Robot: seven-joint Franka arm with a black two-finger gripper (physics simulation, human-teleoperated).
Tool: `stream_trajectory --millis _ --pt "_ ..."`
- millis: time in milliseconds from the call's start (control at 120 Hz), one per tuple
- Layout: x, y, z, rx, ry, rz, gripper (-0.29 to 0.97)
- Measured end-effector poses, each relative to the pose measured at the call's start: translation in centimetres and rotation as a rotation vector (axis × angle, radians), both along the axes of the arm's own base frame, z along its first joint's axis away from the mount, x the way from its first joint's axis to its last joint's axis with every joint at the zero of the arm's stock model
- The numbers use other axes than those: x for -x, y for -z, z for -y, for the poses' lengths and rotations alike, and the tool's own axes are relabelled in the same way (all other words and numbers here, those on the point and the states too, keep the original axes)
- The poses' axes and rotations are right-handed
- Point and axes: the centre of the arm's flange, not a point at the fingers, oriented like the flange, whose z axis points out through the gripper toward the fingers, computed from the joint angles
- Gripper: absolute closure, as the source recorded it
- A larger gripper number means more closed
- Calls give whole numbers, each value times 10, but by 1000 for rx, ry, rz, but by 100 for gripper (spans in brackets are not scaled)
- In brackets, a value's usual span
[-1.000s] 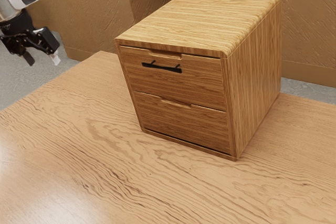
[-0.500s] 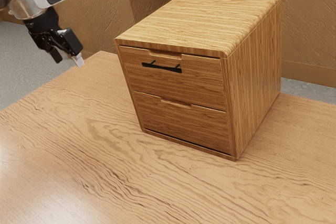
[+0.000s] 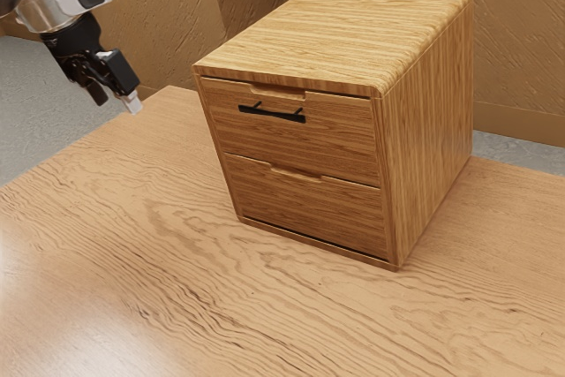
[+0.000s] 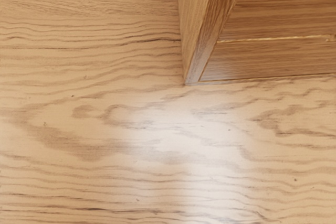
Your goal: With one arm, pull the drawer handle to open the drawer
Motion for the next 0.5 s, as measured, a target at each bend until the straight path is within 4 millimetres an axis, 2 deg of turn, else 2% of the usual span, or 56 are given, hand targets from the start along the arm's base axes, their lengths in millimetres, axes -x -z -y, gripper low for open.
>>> stream_trajectory --millis 500 --pt "1 0 -1 -4 20 0 2"
